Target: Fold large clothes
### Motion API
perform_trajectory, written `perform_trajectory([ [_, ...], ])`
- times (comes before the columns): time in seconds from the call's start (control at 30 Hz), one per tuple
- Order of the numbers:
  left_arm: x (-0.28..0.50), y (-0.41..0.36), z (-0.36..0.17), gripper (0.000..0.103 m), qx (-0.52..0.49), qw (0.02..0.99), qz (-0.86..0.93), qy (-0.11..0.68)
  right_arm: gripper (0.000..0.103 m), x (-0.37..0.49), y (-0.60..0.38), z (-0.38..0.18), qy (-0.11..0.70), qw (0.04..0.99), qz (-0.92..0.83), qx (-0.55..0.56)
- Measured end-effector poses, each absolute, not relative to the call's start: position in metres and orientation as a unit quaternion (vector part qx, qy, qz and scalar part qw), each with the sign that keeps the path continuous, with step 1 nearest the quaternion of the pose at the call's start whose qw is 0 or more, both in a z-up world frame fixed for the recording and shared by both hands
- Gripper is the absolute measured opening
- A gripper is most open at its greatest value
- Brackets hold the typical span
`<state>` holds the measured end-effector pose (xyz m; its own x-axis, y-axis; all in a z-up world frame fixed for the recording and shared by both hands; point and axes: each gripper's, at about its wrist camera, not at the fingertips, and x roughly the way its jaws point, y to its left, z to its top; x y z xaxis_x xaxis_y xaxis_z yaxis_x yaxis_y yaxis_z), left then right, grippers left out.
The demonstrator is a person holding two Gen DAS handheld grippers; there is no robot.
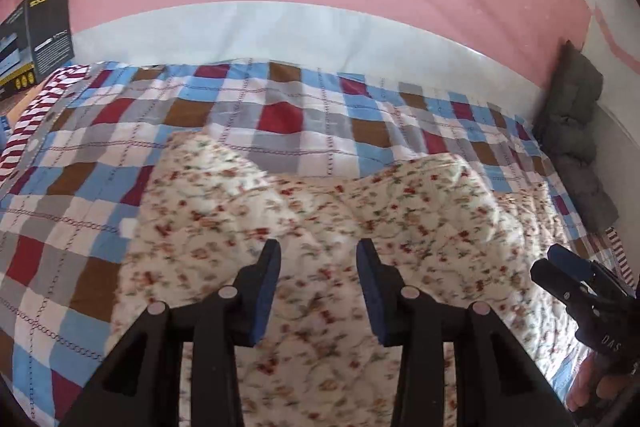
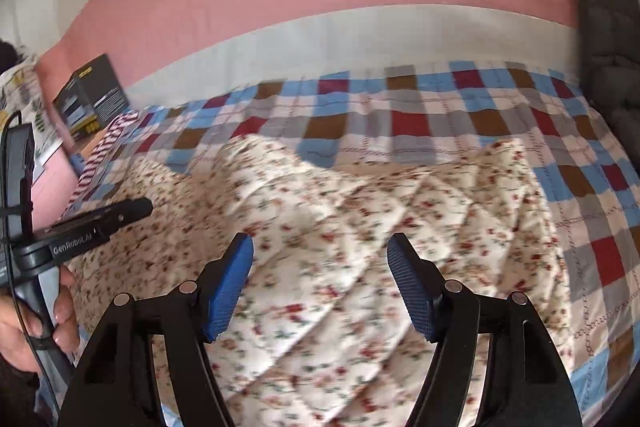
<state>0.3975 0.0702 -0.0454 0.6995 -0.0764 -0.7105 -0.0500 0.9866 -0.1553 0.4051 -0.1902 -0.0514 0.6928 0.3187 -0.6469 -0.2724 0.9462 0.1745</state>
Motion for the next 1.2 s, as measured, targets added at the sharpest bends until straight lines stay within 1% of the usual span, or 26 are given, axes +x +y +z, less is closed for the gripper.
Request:
perform_trajectory([
  [0.03,0.401,0.079,-0.055,0.041,-0.076,0.914,0.009,0.4,0.061,0.409,-0.179,-0.059,0.369,0.915,0.162,0.023],
  [0.07,0.408,0.089,-0.068,0.041,-0.078,0.904,0.023,0.419,0.054,0.418,-0.172,-0.07,0.388,0.909,0.153,0.013],
  [0.13,0.42,0.107,-0.093,0.04,-0.103,0.891,0.014,0.442,0.053,0.441,-0.172,-0.097,0.422,0.897,0.132,0.015],
  [0.2,0.422,0.113,-0.097,0.04,-0.108,0.895,0.009,0.432,0.052,0.457,-0.184,-0.112,0.432,0.891,0.129,0.048],
  [0.3,0.427,0.114,-0.103,0.04,-0.113,0.898,0.01,0.425,0.052,0.469,-0.181,-0.114,0.429,0.896,0.11,0.037],
  [0.4,0.43,0.115,-0.099,0.04,-0.115,0.893,0.014,0.436,0.052,0.478,-0.188,-0.11,0.45,0.883,0.108,0.076],
  [0.47,0.427,0.113,-0.088,0.04,-0.105,0.895,0.01,0.434,0.052,0.469,-0.197,-0.09,0.43,0.891,0.115,0.088],
  [0.57,0.419,0.119,-0.078,0.04,-0.095,0.897,0.014,0.433,0.052,0.455,-0.224,-0.068,0.402,0.909,0.089,0.072],
  [0.67,0.421,0.132,-0.082,0.04,-0.084,0.897,0.031,0.433,0.052,0.465,-0.269,-0.086,0.425,0.903,0.032,0.053],
  [0.73,0.428,0.145,-0.095,0.04,-0.114,0.886,0.024,0.449,0.051,0.475,-0.306,-0.108,0.446,0.893,0.006,0.062],
  [0.77,0.43,0.149,-0.099,0.04,-0.128,0.882,0.022,0.454,0.045,0.477,-0.322,-0.115,0.449,0.889,0.013,0.09],
  [0.8,0.431,0.148,-0.099,0.04,-0.128,0.882,0.024,0.452,0.043,0.475,-0.33,-0.116,0.446,0.888,0.019,0.109],
  [0.93,0.425,0.137,-0.087,0.04,-0.098,0.887,0.04,0.449,0.044,0.466,-0.314,-0.098,0.438,0.896,0.011,0.067],
  [1.03,0.408,0.121,-0.065,0.037,-0.093,0.9,0.027,0.425,0.044,0.444,-0.296,-0.071,0.402,0.911,0.05,0.077],
  [1.1,0.397,0.095,-0.053,0.037,-0.07,0.911,-0.007,0.405,0.044,0.43,-0.268,-0.058,0.386,0.917,0.088,0.058],
  [1.2,0.395,0.046,-0.048,0.038,-0.031,0.915,-0.061,0.397,0.044,0.426,-0.22,-0.057,0.384,0.913,0.138,0.021],
])
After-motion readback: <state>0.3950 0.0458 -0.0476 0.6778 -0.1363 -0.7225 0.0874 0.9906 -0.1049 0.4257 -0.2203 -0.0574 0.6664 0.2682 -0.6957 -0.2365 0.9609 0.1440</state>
